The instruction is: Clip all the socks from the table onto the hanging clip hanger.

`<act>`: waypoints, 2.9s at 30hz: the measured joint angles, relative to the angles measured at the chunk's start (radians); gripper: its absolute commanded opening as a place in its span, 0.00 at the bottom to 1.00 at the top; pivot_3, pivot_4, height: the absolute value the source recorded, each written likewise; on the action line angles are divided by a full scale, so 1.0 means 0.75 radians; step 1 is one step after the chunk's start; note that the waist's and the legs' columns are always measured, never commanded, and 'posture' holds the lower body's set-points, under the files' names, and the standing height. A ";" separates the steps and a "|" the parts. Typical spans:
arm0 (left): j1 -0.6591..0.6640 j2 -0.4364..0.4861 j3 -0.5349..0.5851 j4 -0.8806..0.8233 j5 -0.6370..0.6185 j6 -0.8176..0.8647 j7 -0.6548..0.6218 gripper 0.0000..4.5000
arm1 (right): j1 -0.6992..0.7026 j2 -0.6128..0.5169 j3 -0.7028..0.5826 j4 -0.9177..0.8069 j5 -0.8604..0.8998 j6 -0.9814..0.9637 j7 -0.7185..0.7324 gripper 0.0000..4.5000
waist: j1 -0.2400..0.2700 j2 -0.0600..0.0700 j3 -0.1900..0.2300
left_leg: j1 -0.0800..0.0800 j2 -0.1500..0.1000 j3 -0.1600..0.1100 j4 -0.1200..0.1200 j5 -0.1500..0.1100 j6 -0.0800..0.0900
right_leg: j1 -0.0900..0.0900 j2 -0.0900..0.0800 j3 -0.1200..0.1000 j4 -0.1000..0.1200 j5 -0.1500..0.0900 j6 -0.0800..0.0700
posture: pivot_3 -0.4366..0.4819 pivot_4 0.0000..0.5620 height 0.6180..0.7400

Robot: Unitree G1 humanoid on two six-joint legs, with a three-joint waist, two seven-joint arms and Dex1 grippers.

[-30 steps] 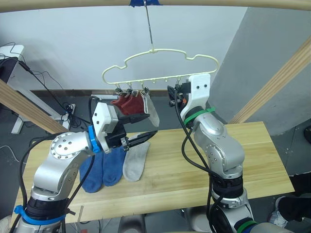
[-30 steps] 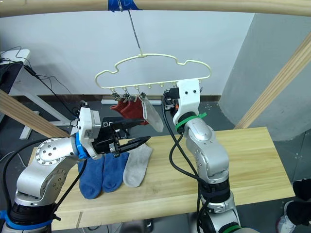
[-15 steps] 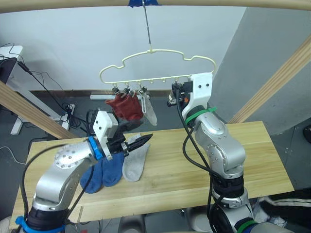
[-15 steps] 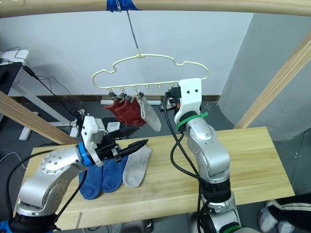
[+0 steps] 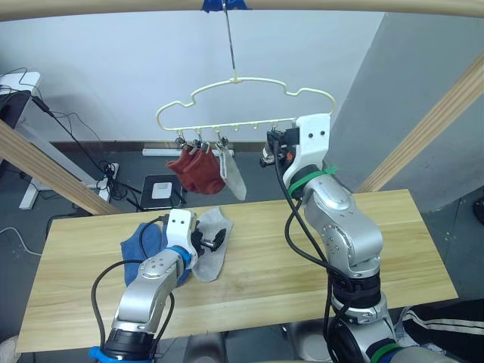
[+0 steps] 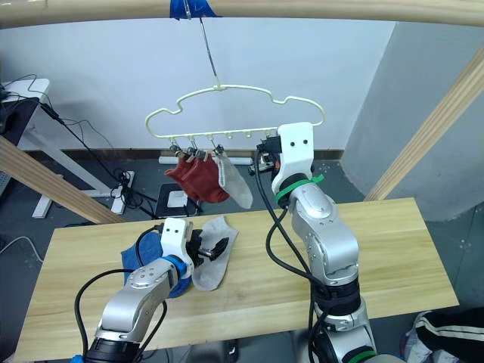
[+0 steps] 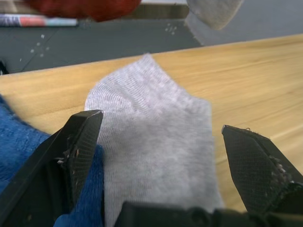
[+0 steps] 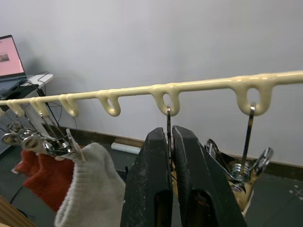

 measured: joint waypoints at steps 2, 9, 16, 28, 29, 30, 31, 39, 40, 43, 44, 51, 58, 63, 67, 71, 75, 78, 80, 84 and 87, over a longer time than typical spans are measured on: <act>-0.041 -0.012 0.002 0.046 0.016 0.000 0.018 0.99 | 0.003 0.000 0.005 -0.007 0.000 0.007 0.000 0.00 | 0.000 0.000 0.000 | 0.000 0.000 0.000 0.000 0.000 0.000 | 0.000 0.000 0.000 0.000 0.000 0.000 | 0.23 0.47 1.00; -0.099 -0.027 -0.007 0.096 0.046 0.003 0.010 0.99 | 0.009 0.002 0.011 -0.031 0.000 0.035 -0.001 0.00 | -0.006 0.000 0.000 | 0.000 0.001 0.000 0.000 0.000 0.000 | 0.000 0.000 0.001 -0.001 0.000 0.000 | 0.22 0.48 1.00; -0.093 -0.008 -0.047 0.096 0.087 0.037 -0.020 0.68 | 0.027 0.015 0.022 -0.052 0.008 0.051 -0.002 0.00 | -0.015 0.000 0.000 | 0.000 0.001 -0.001 0.000 0.000 0.000 | 0.000 0.000 0.001 -0.001 0.000 0.000 | 0.22 0.49 1.00; -0.083 0.019 -0.070 0.094 0.145 0.029 -0.069 0.06 | 0.033 0.019 0.022 -0.066 0.038 0.070 -0.016 0.00 | -0.016 0.000 0.000 | 0.000 0.001 -0.001 -0.001 0.000 0.000 | 0.000 0.000 0.001 -0.002 0.000 0.000 | 0.21 0.53 1.00; -0.077 0.019 -0.070 0.092 0.145 0.025 -0.077 0.01 | 0.033 0.019 0.022 -0.066 0.042 0.072 -0.017 0.00 | -0.017 0.000 0.000 | 0.000 0.001 -0.001 -0.002 0.000 0.000 | 0.000 0.000 0.001 -0.003 0.000 0.000 | 0.21 0.53 1.00; -0.073 0.018 -0.069 0.090 0.144 0.021 -0.084 0.01 | 0.033 0.019 0.022 -0.066 0.044 0.073 -0.019 0.00 | -0.017 0.000 0.000 | 0.000 0.001 -0.002 -0.002 0.000 0.000 | 0.000 0.000 0.001 -0.003 0.000 0.000 | 0.21 0.53 1.00; -0.069 0.015 -0.068 0.087 0.141 0.015 -0.091 0.01 | 0.034 0.019 0.023 -0.066 0.046 0.073 -0.022 0.00 | -0.017 0.000 0.000 | 0.000 0.001 -0.002 -0.002 0.000 0.000 | 0.000 0.000 0.001 -0.003 0.000 0.000 | 0.21 0.53 1.00; -0.001 -0.044 -0.020 -0.018 0.030 -0.100 -0.183 0.01 | 0.034 0.016 0.032 -0.069 0.047 0.074 -0.027 0.00 | -0.018 0.001 0.001 | -0.001 0.003 -0.002 -0.002 0.000 0.000 | 0.000 -0.001 0.002 -0.005 0.000 0.000 | 0.21 0.53 1.00; 0.009 -0.055 -0.009 -0.052 -0.005 -0.112 -0.205 0.01 | 0.034 0.015 0.032 -0.070 0.047 0.074 -0.028 0.00 | -0.019 0.001 0.001 | -0.001 0.003 -0.002 -0.003 0.000 0.000 | 0.000 -0.001 0.002 -0.005 0.000 0.000 | 0.21 0.53 1.00; 0.047 -0.076 0.029 -0.169 -0.126 -0.131 -0.279 0.01 | 0.035 0.013 0.035 -0.071 0.047 0.074 -0.028 0.00 | -0.021 0.001 0.001 | -0.001 0.003 -0.002 -0.003 0.000 0.000 | 0.000 -0.001 0.002 -0.006 0.000 0.000 | 0.21 0.53 1.00; 0.054 -0.076 0.036 -0.198 -0.154 -0.131 -0.296 0.01 | 0.035 0.012 0.035 -0.072 0.047 0.074 -0.027 0.00 | -0.022 0.001 0.001 | -0.001 0.002 -0.001 -0.003 0.000 0.000 | 0.000 -0.001 0.002 -0.007 0.000 0.000 | 0.21 0.52 1.00; 0.055 -0.107 0.035 -0.281 -0.245 -0.127 -0.319 0.01 | 0.035 0.010 0.034 -0.078 0.051 0.079 -0.027 0.00 | -0.025 0.001 0.001 | -0.001 0.001 -0.001 -0.004 0.000 0.000 | 0.001 0.000 0.001 -0.009 0.000 0.000 | 0.21 0.52 1.00; 0.024 -0.117 0.022 -0.291 -0.262 -0.136 -0.319 0.01 | 0.042 0.027 0.036 -0.095 0.078 0.109 -0.025 0.00 | -0.025 0.001 0.001 | -0.002 0.001 -0.001 -0.005 0.000 0.000 | 0.001 0.000 0.001 -0.013 0.000 0.000 | 0.21 0.51 1.00; -0.038 -0.147 0.040 -0.294 -0.364 -0.081 -0.315 0.01 | 0.045 0.028 0.036 -0.105 0.105 0.133 -0.024 0.00 | -0.025 0.001 0.001 | -0.002 0.001 -0.001 -0.005 0.000 0.000 | 0.001 0.000 0.001 -0.013 0.000 0.000 | 0.21 0.51 1.00; -0.079 -0.150 0.077 -0.312 -0.460 -0.011 -0.314 0.01 | 0.045 0.027 0.036 -0.107 0.108 0.136 -0.024 0.00 | -0.026 0.001 0.001 | -0.002 0.001 -0.001 -0.005 0.000 0.000 | 0.001 0.002 0.000 -0.013 0.000 0.000 | 0.21 0.50 1.00; -0.104 -0.150 0.114 -0.322 -0.544 0.051 -0.299 0.01 | 0.045 0.026 0.036 -0.107 0.115 0.136 -0.024 0.00 | -0.026 0.001 0.001 | -0.002 0.001 -0.001 -0.005 0.000 0.000 | 0.001 0.002 0.001 -0.014 0.000 0.000 | 0.21 0.49 1.00; -0.119 -0.149 0.127 -0.335 -0.596 0.089 -0.283 0.01 | 0.045 0.025 0.036 -0.107 0.115 0.136 -0.023 0.00 | -0.025 0.001 0.001 | -0.002 0.001 -0.001 -0.005 0.000 0.000 | 0.001 0.002 0.000 -0.014 0.000 0.000 | 0.21 0.49 1.00; -0.137 -0.154 0.133 -0.335 -0.613 0.107 -0.268 0.01 | 0.045 0.025 0.036 -0.107 0.116 0.136 -0.022 0.00 | -0.025 0.001 0.001 | -0.002 0.000 -0.001 -0.005 0.000 0.000 | 0.001 0.002 0.000 -0.014 0.000 0.000 | 0.22 0.48 1.00; -0.152 -0.158 0.134 -0.334 -0.618 0.110 -0.254 0.01 | 0.045 0.026 0.036 -0.107 0.117 0.136 -0.021 0.00 | -0.025 0.001 0.001 | -0.002 0.000 -0.001 -0.005 0.000 0.000 | 0.001 0.002 0.001 -0.014 0.000 0.000 | 0.22 0.48 1.00; -0.173 -0.171 0.146 -0.327 -0.634 0.111 -0.230 0.01 | 0.045 0.026 0.036 -0.107 0.131 0.140 -0.015 0.00 | -0.025 0.001 0.001 | -0.002 0.000 -0.001 -0.005 0.000 0.000 | 0.001 0.002 0.000 -0.014 0.000 0.000 | 0.21 0.48 1.00; -0.182 -0.171 0.146 -0.319 -0.635 0.111 -0.227 0.01 | 0.045 0.025 0.036 -0.107 0.145 0.145 -0.015 0.00 | -0.025 0.001 0.001 | -0.002 0.000 -0.001 -0.005 0.000 0.000 | 0.001 0.002 0.001 -0.014 0.000 0.000 | 0.21 0.48 1.00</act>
